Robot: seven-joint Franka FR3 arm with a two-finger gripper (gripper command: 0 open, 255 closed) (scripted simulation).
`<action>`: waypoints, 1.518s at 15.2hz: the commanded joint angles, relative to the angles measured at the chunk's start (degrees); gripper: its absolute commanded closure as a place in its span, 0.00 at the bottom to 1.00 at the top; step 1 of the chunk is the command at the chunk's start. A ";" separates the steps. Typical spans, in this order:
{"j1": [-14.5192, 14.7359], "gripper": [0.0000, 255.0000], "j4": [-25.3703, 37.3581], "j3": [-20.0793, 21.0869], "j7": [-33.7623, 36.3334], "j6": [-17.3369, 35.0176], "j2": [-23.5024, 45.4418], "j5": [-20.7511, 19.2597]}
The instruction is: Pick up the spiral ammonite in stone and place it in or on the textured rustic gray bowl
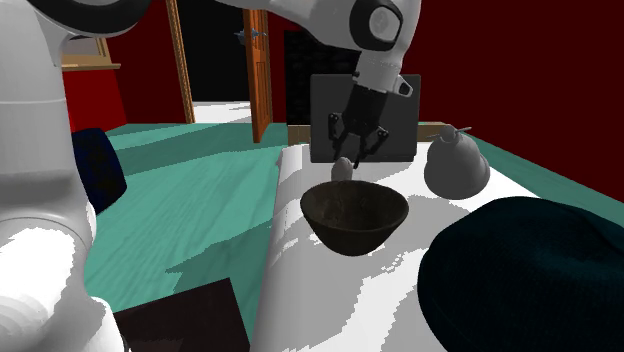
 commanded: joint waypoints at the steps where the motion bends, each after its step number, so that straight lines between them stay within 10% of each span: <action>1: -0.11 1.00 1.54 -0.08 -0.01 -1.57 0.01 -0.03; 15: -0.03 1.00 13.58 0.01 1.35 -12.27 1.28 -0.07; 23: -5.68 1.00 3.28 -4.57 -9.07 -12.53 -8.24 -1.09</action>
